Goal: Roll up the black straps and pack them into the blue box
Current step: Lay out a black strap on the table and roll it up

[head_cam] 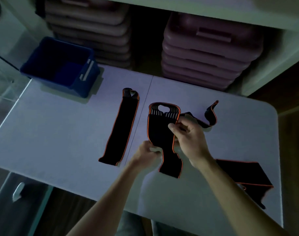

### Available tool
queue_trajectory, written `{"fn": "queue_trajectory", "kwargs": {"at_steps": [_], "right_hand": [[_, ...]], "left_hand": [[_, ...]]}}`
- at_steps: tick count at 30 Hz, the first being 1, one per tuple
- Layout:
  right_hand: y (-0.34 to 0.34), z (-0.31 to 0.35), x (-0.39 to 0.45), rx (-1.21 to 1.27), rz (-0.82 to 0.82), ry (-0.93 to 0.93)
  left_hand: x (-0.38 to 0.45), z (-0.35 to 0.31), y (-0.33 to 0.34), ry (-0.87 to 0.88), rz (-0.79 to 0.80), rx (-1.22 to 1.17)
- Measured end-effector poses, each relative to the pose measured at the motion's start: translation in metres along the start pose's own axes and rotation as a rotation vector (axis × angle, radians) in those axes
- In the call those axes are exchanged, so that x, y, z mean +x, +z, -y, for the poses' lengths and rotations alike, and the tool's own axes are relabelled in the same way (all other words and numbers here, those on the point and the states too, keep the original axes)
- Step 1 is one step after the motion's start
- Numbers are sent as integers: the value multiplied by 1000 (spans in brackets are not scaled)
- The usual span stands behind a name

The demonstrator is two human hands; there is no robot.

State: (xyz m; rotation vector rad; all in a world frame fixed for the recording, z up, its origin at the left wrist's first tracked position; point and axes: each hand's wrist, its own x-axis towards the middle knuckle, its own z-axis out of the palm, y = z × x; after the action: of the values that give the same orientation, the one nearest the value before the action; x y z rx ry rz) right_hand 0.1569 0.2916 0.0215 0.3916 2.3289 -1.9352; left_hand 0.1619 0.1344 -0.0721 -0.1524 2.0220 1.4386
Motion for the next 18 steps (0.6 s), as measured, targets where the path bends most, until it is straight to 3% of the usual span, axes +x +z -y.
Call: {"fn": "queue_trajectory", "kwargs": {"at_steps": [6, 11, 14, 18], "right_hand": [[16, 52, 20, 173, 5, 1], [46, 74, 47, 219, -70, 35], [68, 77, 56, 248, -107, 106], [99, 69, 63, 254, -144, 194]], "left_hand": [[-10, 13, -23, 15, -22, -14], [-17, 13, -69, 75, -226, -45], [-13, 22, -104, 50, -286, 75], [-1, 42, -141, -13, -233, 290]]}}
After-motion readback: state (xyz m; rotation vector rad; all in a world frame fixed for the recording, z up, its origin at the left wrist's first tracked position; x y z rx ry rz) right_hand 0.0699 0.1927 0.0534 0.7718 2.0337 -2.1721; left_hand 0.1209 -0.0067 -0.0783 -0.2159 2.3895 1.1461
